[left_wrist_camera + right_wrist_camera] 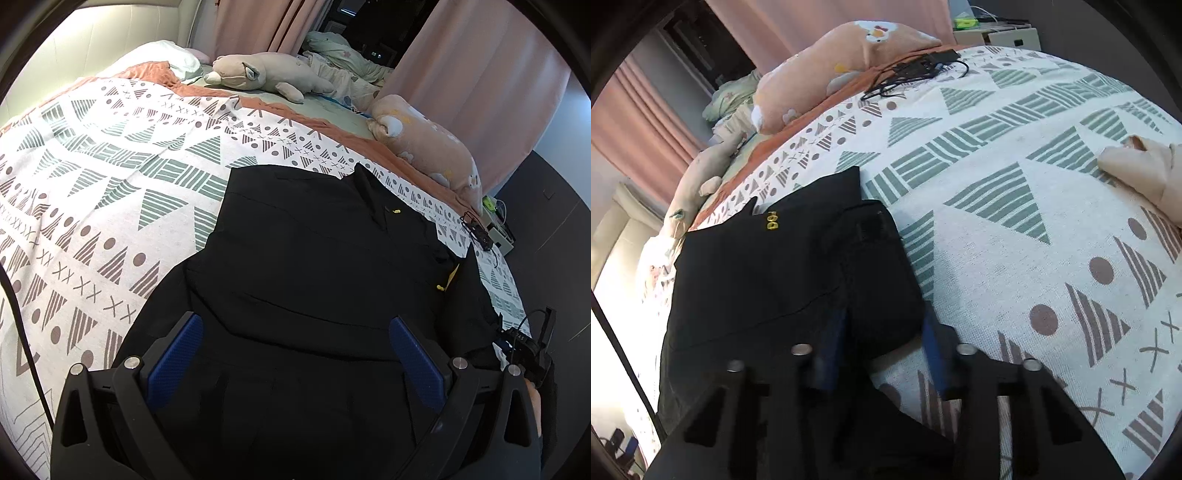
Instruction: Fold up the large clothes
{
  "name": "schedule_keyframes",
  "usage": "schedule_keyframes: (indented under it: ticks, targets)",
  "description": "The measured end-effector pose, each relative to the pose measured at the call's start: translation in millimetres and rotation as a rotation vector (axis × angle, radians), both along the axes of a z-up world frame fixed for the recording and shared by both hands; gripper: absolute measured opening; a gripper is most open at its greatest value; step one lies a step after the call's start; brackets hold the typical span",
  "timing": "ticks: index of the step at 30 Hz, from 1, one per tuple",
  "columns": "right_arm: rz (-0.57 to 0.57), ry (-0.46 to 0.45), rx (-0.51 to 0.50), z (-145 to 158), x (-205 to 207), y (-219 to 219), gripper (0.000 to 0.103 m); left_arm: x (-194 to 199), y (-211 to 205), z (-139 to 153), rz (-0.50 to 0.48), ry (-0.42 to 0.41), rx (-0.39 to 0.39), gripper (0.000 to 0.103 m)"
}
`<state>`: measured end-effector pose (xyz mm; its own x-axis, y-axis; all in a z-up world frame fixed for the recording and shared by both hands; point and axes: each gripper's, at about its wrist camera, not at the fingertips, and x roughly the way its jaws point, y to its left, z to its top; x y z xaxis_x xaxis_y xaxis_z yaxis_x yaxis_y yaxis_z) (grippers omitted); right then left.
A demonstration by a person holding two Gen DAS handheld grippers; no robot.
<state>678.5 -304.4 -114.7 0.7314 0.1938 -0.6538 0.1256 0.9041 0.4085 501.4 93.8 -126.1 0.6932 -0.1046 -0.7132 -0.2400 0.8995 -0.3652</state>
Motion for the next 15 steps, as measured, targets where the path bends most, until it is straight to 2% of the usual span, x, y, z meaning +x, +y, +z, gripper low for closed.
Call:
schedule_keyframes:
  ticks: [2,9,15]
  targets:
    - [0.025,-0.021,-0.008,10,-7,8,0.026,-1,2,2,0.002,-0.005,-0.004,0.103]
    - [0.113,-0.126,-0.025,46,-23,48,0.023,-9,15,12,0.026,-0.041,-0.036,0.103]
    - [0.213,-0.200,-0.052,84,-42,108,0.022,-15,36,16,0.044,-0.052,-0.084,0.103]
